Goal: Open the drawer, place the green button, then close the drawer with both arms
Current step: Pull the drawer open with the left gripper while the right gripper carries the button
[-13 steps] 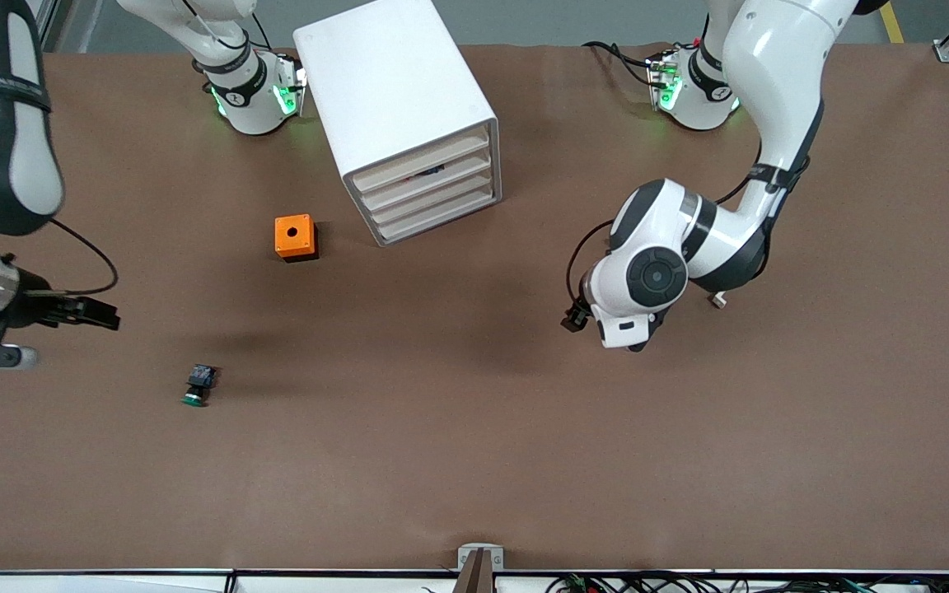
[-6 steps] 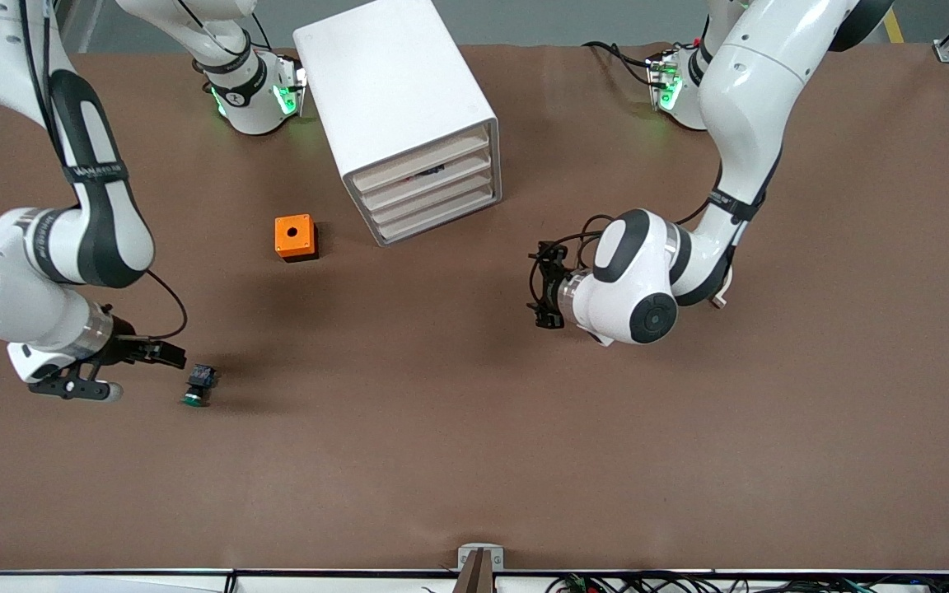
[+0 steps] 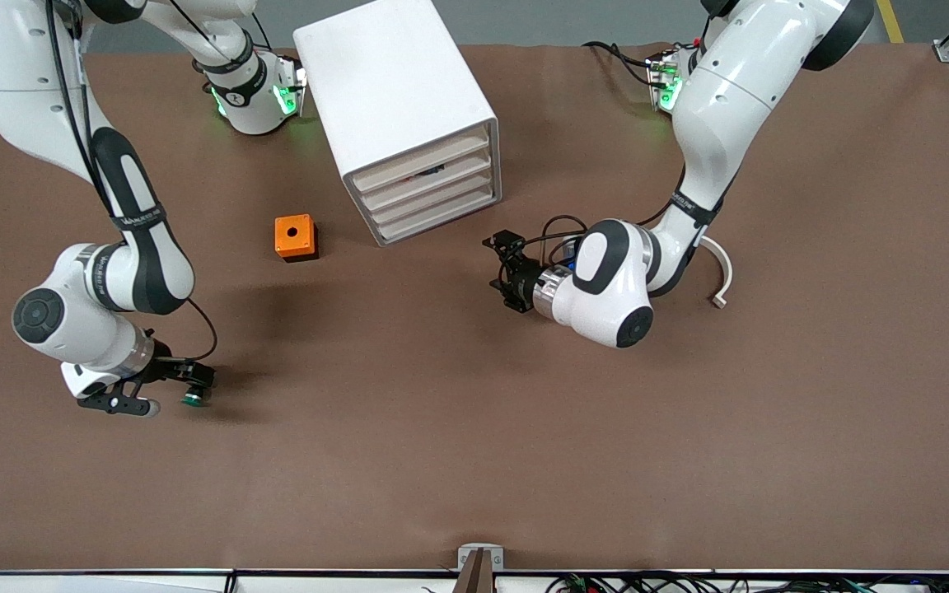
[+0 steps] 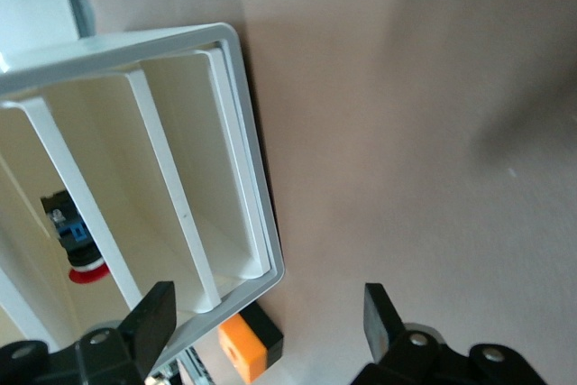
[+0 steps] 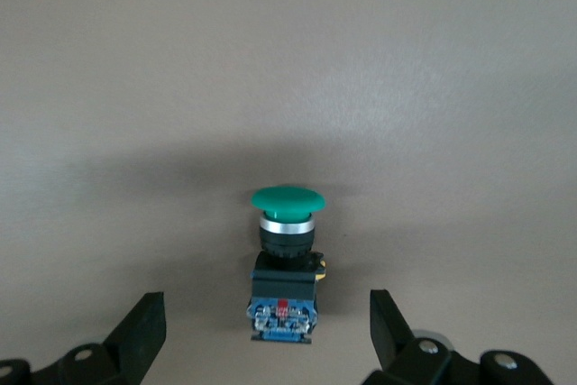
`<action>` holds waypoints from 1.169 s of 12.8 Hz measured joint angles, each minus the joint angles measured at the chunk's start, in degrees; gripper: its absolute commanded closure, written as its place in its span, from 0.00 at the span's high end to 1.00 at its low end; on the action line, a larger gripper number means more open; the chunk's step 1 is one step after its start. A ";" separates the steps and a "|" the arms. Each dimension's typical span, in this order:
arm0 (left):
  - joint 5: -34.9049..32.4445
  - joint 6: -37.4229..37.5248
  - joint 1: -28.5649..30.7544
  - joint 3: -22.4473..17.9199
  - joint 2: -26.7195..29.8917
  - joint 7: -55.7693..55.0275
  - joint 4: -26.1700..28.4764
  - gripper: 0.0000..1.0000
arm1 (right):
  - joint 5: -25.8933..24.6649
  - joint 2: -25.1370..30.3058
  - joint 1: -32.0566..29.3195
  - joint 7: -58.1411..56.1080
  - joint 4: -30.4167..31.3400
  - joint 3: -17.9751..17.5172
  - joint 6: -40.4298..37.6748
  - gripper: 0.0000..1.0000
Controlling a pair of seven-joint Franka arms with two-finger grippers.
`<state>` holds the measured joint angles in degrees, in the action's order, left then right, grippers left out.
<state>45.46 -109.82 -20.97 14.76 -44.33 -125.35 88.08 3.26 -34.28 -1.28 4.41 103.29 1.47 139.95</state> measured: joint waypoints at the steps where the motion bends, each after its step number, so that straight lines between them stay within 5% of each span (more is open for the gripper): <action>1: 0.12 0.09 -0.89 0.06 -0.75 -2.37 -0.01 0.70 | 0.00 -0.73 0.07 1.01 0.16 -0.02 0.99 1.00; 5: 4.91 0.03 -6.41 0.06 -2.83 -6.86 -0.09 0.61 | 0.00 -2.20 0.76 2.97 1.64 -0.02 4.27 0.98; 7: 6.52 0.06 -7.82 0.06 -3.42 -9.43 -0.11 0.61 | 0.00 -2.40 0.77 3.05 1.74 0.00 4.33 0.64; 9: 6.78 0.11 -9.21 0.08 -4.02 -11.33 -0.11 0.61 | 0.00 -2.40 0.77 3.07 2.21 0.02 4.33 0.08; 10: 6.86 0.11 -9.96 0.08 -4.13 -12.06 -0.11 0.59 | 0.00 -2.41 0.77 3.08 2.47 0.04 4.32 0.00; 13: 6.90 0.15 -12.18 0.08 -4.19 -12.84 -0.11 0.48 | 0.00 -2.37 0.76 3.14 2.67 0.18 4.32 0.00; 15: 6.91 0.66 -13.15 0.07 -4.22 -13.27 -0.10 0.31 | 0.00 -2.19 0.76 3.14 2.49 0.19 4.17 0.00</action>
<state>52.36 -109.16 -34.12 14.83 -48.55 -138.62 87.97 3.26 -36.47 -0.51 7.54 105.78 1.66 144.12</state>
